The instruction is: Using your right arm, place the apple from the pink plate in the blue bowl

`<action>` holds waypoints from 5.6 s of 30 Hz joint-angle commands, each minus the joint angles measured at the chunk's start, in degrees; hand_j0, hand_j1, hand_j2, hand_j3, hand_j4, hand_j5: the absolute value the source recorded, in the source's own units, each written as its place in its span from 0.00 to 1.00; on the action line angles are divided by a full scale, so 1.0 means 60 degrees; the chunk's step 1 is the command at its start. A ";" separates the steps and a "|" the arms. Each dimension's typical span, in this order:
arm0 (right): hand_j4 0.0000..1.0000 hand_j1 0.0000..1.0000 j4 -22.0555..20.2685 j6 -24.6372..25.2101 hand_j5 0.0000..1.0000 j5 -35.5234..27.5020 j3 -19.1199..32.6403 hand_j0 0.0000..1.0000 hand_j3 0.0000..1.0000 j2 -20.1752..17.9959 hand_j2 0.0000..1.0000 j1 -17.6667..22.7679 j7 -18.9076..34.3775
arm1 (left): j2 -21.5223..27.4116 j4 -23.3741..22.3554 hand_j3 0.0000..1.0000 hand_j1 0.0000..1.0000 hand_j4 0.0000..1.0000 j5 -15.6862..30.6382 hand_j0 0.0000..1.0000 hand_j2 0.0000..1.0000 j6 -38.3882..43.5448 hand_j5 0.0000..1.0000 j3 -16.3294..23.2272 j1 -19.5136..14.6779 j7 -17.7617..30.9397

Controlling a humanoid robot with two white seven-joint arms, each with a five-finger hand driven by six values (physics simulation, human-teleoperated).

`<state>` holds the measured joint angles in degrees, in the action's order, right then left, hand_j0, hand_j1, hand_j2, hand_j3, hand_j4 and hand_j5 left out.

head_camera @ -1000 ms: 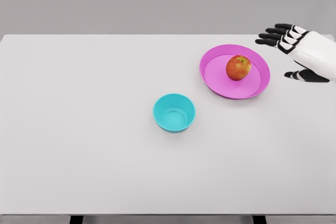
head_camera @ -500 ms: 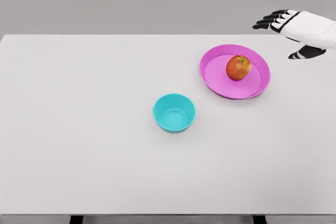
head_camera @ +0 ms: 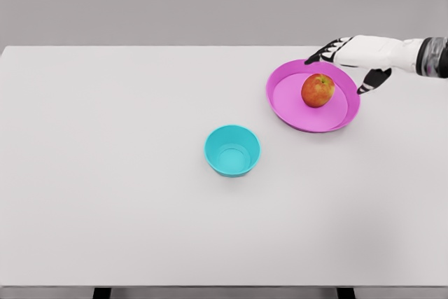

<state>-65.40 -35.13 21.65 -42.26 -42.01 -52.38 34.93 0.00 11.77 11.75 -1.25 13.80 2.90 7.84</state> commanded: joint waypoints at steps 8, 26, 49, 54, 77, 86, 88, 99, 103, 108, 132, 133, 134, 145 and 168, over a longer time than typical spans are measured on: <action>1.00 1.00 0.1643 0.0022 1.00 0.0024 -0.0369 1.00 1.00 0.0731 1.00 -0.0205 0.0012 | 0.0000 0.0002 1.00 1.00 1.00 0.0005 1.00 1.00 0.0004 1.00 0.0000 0.0000 -0.0003; 1.00 1.00 0.2814 0.0022 1.00 0.0054 -0.1131 1.00 1.00 0.1552 1.00 -0.0732 0.0012 | 0.0000 0.0002 1.00 1.00 1.00 0.0005 1.00 1.00 0.0004 1.00 0.0000 0.0000 -0.0003; 0.71 0.71 0.3225 0.0022 0.71 0.0068 -0.1468 0.71 0.71 0.1728 0.71 -0.0820 0.0012 | 0.0000 0.0002 1.00 1.00 1.00 0.0005 1.00 1.00 0.0004 1.00 0.0000 0.0000 0.0012; 0.59 0.59 0.3152 0.0022 0.59 0.0068 -0.1468 0.59 0.59 0.1728 0.59 -0.0850 0.0012 | 0.0000 0.0002 1.00 1.00 1.00 0.0005 1.00 1.00 0.0004 1.00 0.0000 0.0000 0.0011; 0.45 0.45 0.1540 0.0022 0.45 -0.0019 -0.0779 0.45 0.45 0.1332 0.45 -0.0938 0.0012 | 0.0000 0.0002 1.00 1.00 1.00 0.0005 1.00 1.00 0.0004 1.00 0.0000 0.0000 -0.0003; 0.45 0.45 -0.0422 0.0022 0.45 -0.0019 -0.0809 0.45 0.45 0.1230 0.45 -0.0850 0.0012 | 0.0000 0.0002 1.00 1.00 1.00 0.0005 1.00 1.00 0.0004 1.00 0.0000 0.0000 0.0011; 0.44 0.44 -0.0788 0.0022 0.44 -0.0019 -0.0853 0.44 0.44 0.1201 0.44 -0.0791 0.0012 | 0.0000 0.0002 1.00 1.00 1.00 0.0005 1.00 1.00 -0.0011 1.00 0.0000 0.0000 -0.0003; 0.45 0.45 -0.3600 0.0022 0.45 -0.0034 -0.1116 0.45 0.45 0.0966 0.45 -0.0469 0.0012 | 0.0000 0.0002 1.00 1.00 1.00 0.0005 1.00 1.00 0.0004 1.00 0.0000 0.0000 -0.0003; 0.45 0.45 -0.4216 0.0022 0.45 -0.0034 -0.1131 0.45 0.45 0.0864 0.45 -0.0162 0.0012 | 0.0000 0.0002 1.00 1.00 1.00 0.0005 1.00 1.00 0.0004 1.00 0.0000 0.0000 0.0011; 0.45 0.45 -0.4304 0.0022 0.45 -0.0034 -0.1468 0.45 0.45 0.0937 0.45 -0.0073 0.0012 | 0.0000 0.0002 1.00 1.00 1.00 0.0005 1.00 1.00 0.0004 1.00 0.0000 0.0000 -0.0003; 0.53 0.53 -0.3982 0.0022 0.53 0.0244 -0.2508 0.53 0.53 0.1479 0.53 0.0000 0.0012 | 0.0000 0.0002 1.00 1.00 1.00 0.0005 1.00 1.00 0.0004 1.00 0.0000 0.0000 -0.0003; 0.53 0.53 -0.3968 0.0022 0.53 0.0259 -0.2522 0.53 0.53 0.1493 0.53 0.0000 0.0012 | 0.0000 0.0002 1.00 1.00 1.00 0.0005 1.00 1.00 0.0004 1.00 0.0000 0.0000 -0.0003; 0.53 0.53 -0.3924 0.0022 0.53 0.0303 -0.2523 0.53 0.53 0.1493 0.53 0.0000 0.0012 | 0.0000 0.0002 1.00 1.00 1.00 0.0005 1.00 1.00 0.0004 1.00 0.0000 0.0000 -0.0003; 0.91 0.91 -0.3718 0.0022 0.91 0.0376 -0.2786 0.91 0.91 0.1713 0.91 -0.0058 0.0012 | 0.0000 0.0002 1.00 1.00 1.00 0.0005 1.00 1.00 0.0004 1.00 0.0000 0.0000 0.0011; 1.00 1.00 -0.4466 0.0022 1.00 0.0186 0.2060 1.00 1.00 -0.0645 1.00 0.1859 0.0012 | 0.0000 0.0002 1.00 1.00 1.00 0.0005 1.00 1.00 0.0004 1.00 0.0000 0.0000 0.0012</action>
<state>-92.33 -35.22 23.28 -36.54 -42.65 -40.70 35.04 0.00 11.77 11.75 -1.25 13.79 2.90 7.84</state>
